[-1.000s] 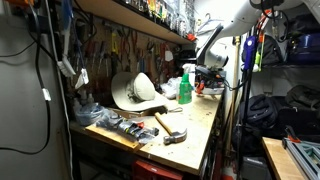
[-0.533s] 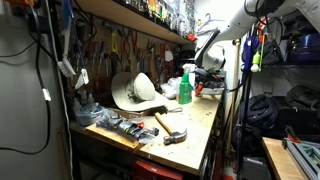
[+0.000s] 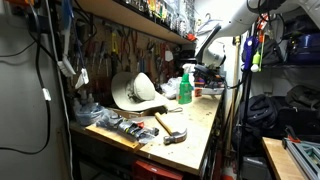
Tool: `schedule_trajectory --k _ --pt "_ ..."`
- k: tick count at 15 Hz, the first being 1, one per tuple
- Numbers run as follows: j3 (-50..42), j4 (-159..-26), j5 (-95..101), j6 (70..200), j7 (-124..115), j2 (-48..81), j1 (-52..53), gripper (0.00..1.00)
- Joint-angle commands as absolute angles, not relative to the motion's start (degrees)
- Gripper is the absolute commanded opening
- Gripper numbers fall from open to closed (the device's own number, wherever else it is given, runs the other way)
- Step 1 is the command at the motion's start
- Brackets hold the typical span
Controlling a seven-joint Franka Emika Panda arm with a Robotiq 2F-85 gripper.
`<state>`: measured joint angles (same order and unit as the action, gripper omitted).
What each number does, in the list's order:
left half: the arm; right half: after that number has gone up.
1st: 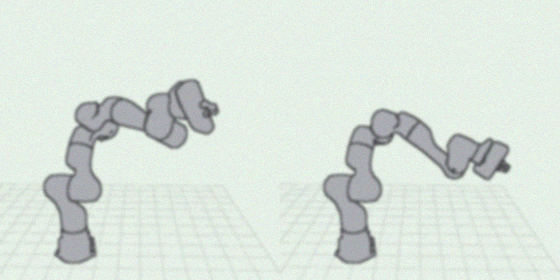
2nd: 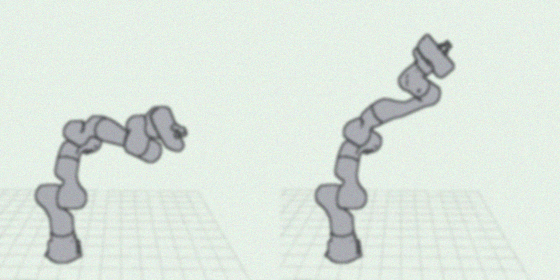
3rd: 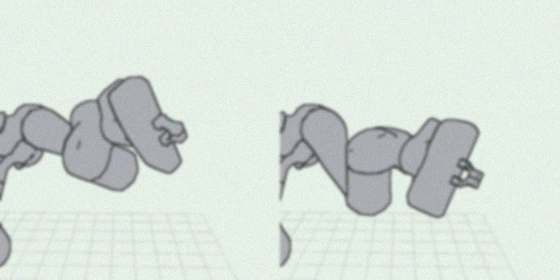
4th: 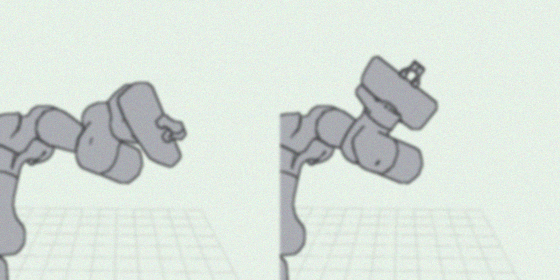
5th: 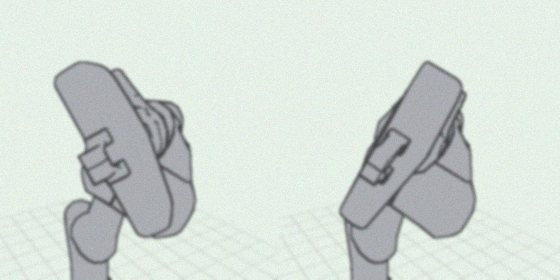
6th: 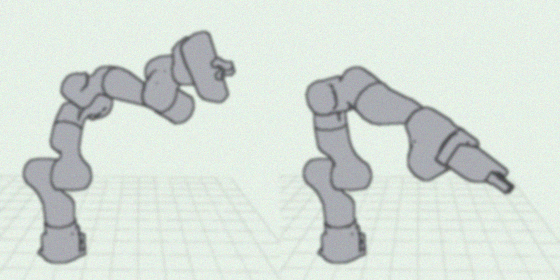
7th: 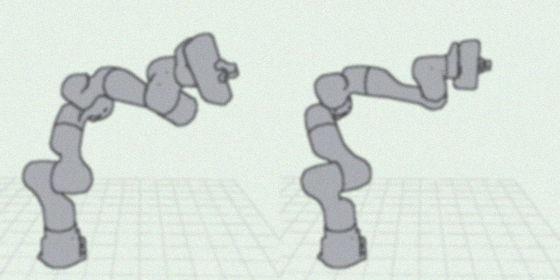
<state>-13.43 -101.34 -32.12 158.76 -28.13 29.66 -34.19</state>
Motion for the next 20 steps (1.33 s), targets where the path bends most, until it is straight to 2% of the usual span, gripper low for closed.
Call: schedule_trajectory --k 1,10,16,20 --pt "-15.52 -109.19 -31.22 154.14 -25.03 21.4 -33.13 1.0" --pt "-17.95 -130.74 -30.55 151.97 -2.12 -3.49 -30.99 1.0" --pt "-20.16 -139.31 -23.45 148.71 8.05 -17.8 -25.58 1.0" --pt "-17.66 -143.22 -16.06 143.51 7.57 -25.79 -21.75 1.0"
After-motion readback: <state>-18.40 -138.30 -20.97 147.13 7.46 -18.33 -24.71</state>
